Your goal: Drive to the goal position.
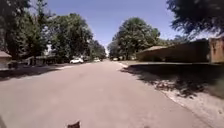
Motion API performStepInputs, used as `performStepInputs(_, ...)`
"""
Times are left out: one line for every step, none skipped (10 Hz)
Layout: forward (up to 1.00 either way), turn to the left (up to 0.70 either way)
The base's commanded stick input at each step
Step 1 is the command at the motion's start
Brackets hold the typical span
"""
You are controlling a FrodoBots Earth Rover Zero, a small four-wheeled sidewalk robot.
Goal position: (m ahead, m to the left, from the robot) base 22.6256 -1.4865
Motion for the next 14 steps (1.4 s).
performStepInputs(0.7, 0.0)
performStepInputs(0.7, 0.0)
performStepInputs(0.7, 0.0)
performStepInputs(0.7, 0.0)
performStepInputs(0.7, 0.0)
performStepInputs(0.7, 0.0)
performStepInputs(0.7, -0.2)
performStepInputs(0.7, -0.29)
performStepInputs(0.7, -0.24)
performStepInputs(0.7, 0.0)
performStepInputs(0.7, 0.0)
performStepInputs(0.7, 0.0)
performStepInputs(0.7, 0.0)
performStepInputs(0.7, 0.0)
